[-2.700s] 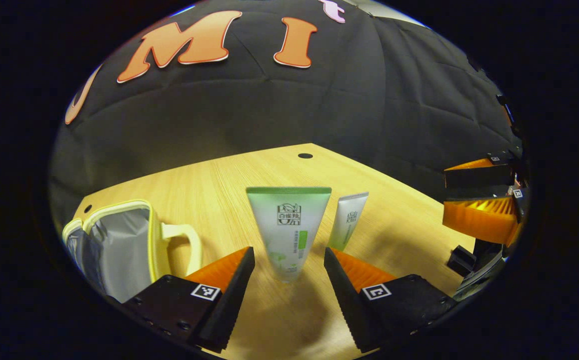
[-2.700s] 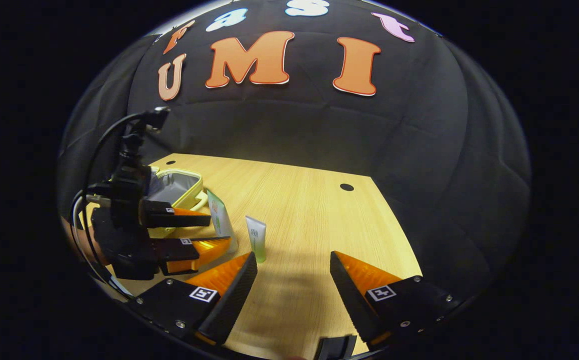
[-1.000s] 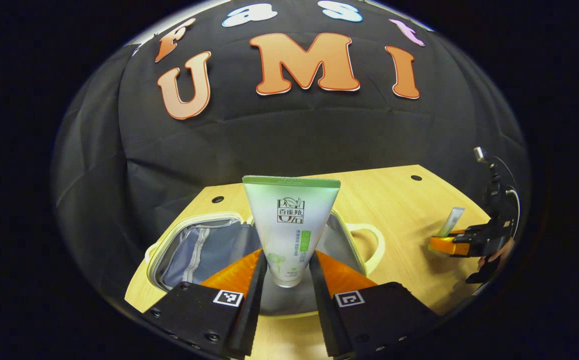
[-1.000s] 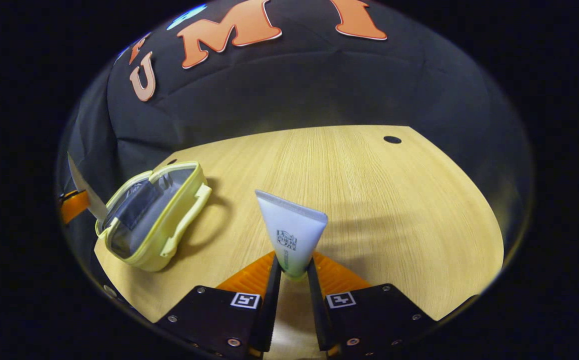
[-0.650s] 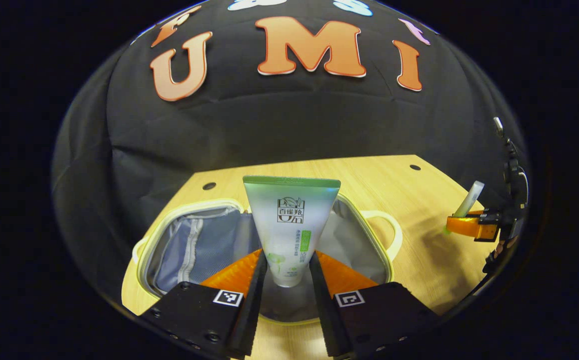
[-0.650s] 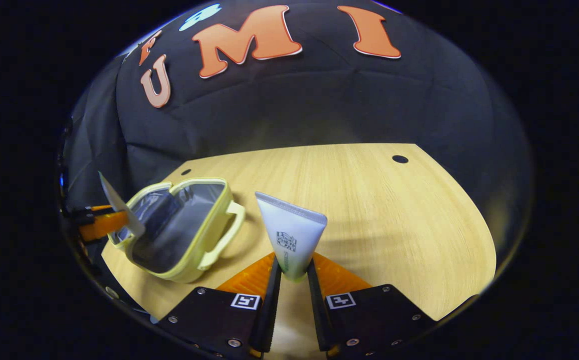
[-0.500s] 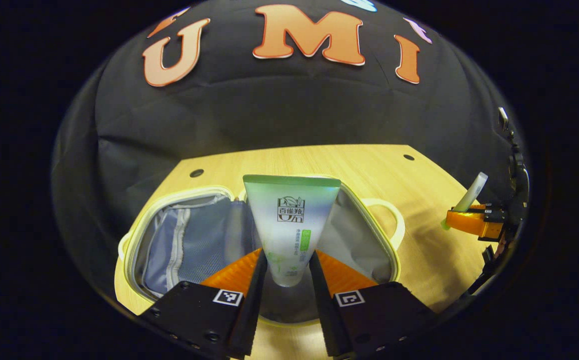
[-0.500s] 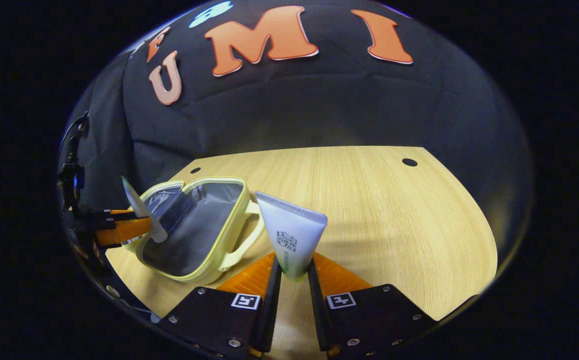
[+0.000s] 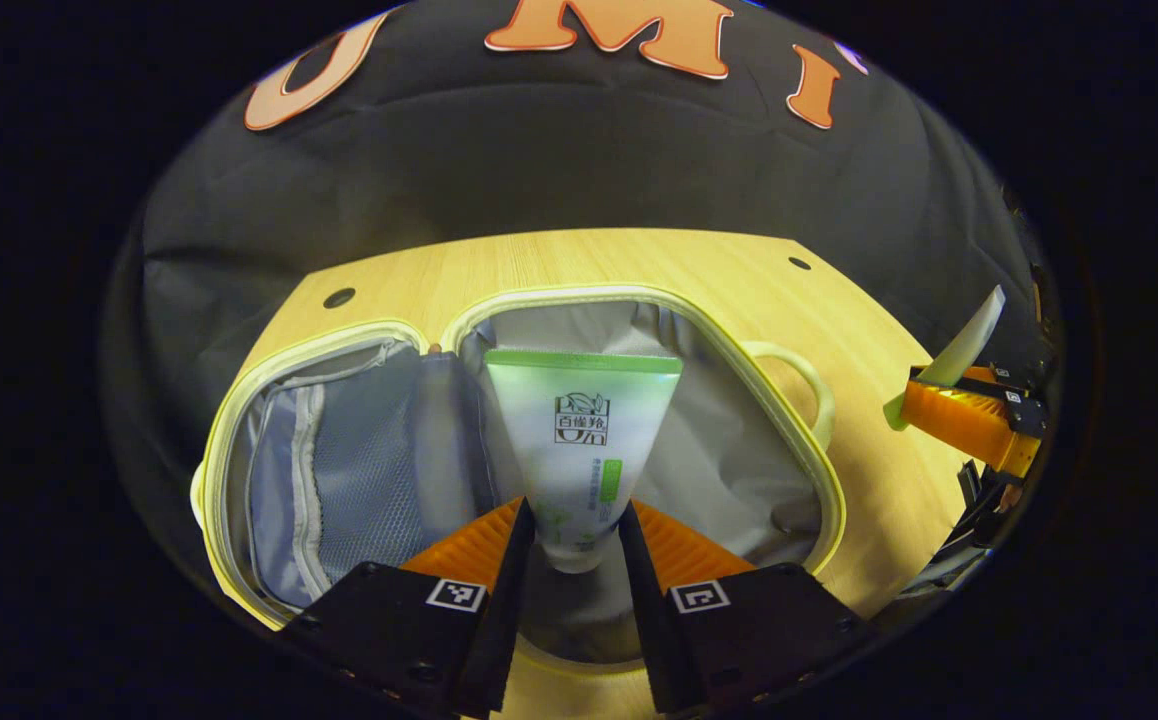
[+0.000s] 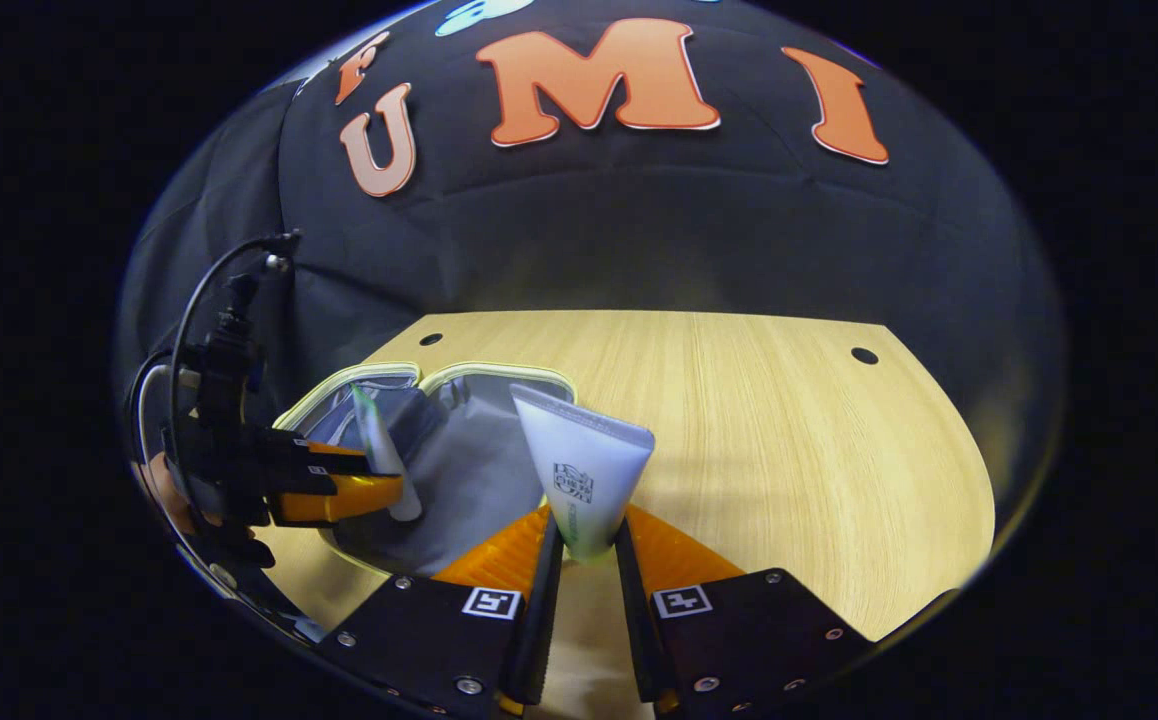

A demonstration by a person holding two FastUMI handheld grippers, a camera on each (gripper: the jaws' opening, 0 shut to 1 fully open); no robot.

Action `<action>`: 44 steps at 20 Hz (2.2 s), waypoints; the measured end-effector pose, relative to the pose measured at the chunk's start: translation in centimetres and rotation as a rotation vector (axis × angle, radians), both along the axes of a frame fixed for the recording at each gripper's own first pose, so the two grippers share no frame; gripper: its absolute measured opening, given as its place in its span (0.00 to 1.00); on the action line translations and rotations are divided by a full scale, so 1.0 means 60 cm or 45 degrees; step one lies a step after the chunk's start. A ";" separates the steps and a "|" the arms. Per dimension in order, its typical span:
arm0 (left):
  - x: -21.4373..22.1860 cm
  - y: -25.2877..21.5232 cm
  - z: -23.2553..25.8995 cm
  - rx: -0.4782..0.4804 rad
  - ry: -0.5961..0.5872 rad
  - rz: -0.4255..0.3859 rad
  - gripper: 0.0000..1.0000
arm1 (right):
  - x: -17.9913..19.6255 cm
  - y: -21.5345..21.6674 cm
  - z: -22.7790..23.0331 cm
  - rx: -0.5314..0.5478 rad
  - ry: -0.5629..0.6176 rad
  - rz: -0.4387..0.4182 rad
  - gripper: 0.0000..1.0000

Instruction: First open the suitcase, pack the skin care products into it, and then close the suitcase.

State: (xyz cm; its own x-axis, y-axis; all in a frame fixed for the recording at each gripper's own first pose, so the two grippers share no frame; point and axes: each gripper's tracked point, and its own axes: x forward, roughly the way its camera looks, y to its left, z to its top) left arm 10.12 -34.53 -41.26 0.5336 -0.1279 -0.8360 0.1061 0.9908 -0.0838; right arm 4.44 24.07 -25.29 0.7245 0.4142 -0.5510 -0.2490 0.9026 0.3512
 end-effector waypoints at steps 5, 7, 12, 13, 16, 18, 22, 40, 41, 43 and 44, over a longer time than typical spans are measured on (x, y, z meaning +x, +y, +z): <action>0.038 0.004 -0.022 0.008 0.068 -0.019 0.53 | -0.014 0.065 -0.018 -0.011 0.072 0.099 0.34; 0.048 0.005 -0.042 0.003 0.131 0.016 0.53 | -0.014 0.078 -0.027 -0.021 0.093 0.125 0.34; 0.050 -0.005 -0.068 0.066 0.279 0.016 0.51 | 0.008 0.110 -0.033 -0.019 0.128 0.159 0.35; 0.042 -0.004 -0.080 0.068 0.326 0.025 0.52 | 0.010 0.114 -0.037 -0.017 0.140 0.168 0.35; 0.049 0.003 -0.072 0.079 0.304 0.039 0.52 | 0.014 0.121 -0.043 -0.009 0.180 0.176 0.34; 0.046 0.000 -0.048 0.018 0.232 0.058 0.51 | 0.014 0.122 -0.046 -0.020 0.190 0.194 0.35; 0.051 0.039 0.025 0.043 0.011 0.077 0.59 | 0.014 0.146 -0.062 -0.010 0.264 0.246 0.34; -0.134 0.555 0.092 0.075 -0.203 0.849 0.87 | 0.033 0.209 -0.127 -0.156 0.539 0.201 0.45; -0.139 0.576 0.086 0.059 -0.196 0.881 0.87 | 0.032 0.209 -0.122 -0.150 0.533 0.199 0.47; -0.142 0.603 0.072 0.007 -0.177 0.907 0.87 | 0.029 0.196 -0.104 -0.151 0.515 0.187 0.56; -0.143 0.610 0.061 -0.027 -0.162 0.906 0.87 | 0.030 0.190 -0.096 -0.152 0.496 0.175 0.61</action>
State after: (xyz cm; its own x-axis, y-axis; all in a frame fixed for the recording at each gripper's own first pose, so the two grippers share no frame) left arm 1.51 2.05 -37.61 0.5864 0.2712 -0.7633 -0.5542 0.8215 -0.1339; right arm 6.22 35.45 -31.03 0.3954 0.4092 -0.8223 -0.2390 0.9103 0.3381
